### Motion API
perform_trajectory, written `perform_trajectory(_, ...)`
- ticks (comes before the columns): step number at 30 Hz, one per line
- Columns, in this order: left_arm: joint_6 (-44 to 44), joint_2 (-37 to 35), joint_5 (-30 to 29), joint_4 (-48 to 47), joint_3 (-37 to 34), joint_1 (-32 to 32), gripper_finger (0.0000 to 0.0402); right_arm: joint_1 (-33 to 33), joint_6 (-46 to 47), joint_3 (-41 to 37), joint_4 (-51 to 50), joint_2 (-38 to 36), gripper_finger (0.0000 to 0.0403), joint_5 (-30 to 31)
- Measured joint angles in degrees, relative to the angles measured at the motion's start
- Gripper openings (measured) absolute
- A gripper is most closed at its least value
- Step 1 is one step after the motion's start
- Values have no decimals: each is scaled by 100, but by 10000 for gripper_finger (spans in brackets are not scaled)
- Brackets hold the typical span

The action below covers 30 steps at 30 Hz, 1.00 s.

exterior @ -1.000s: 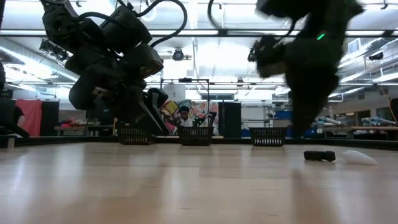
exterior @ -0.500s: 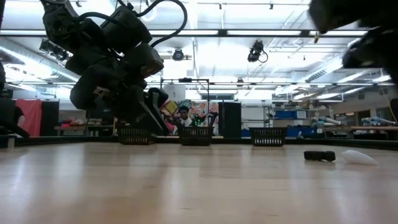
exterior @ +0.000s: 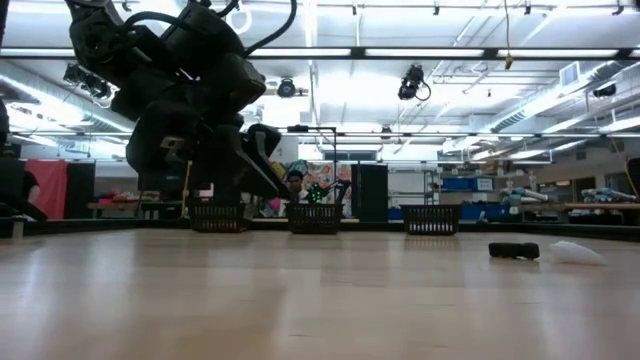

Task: Sort Halloween decoration
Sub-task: Put the orange pumpkin toy into the left black basket

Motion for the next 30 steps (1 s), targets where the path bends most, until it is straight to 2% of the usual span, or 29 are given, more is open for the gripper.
perform_trajectory(3,-4,0,-4,82,1,89,73,130,-195,229,-471,310,182,-53)
perform_trajectory(6,-42,0,-21,79,2,166,73,230,-308,452,-854,473,182,173)
perform_trajectory(10,-140,0,-16,73,2,235,73,448,-365,519,-741,488,182,723)
perform_trajectory(14,-160,0,-16,61,2,260,73,598,-105,516,-855,488,187,915)
perform_trajectory(19,-161,0,4,60,1,258,73,678,-144,491,-613,499,215,1296)
perform_trajectory(25,-173,2,4,30,0,258,73,765,-333,423,-493,878,253,1164)
perform_trajectory(30,-171,2,4,30,1,256,73,891,-511,425,-531,1048,258,1234)
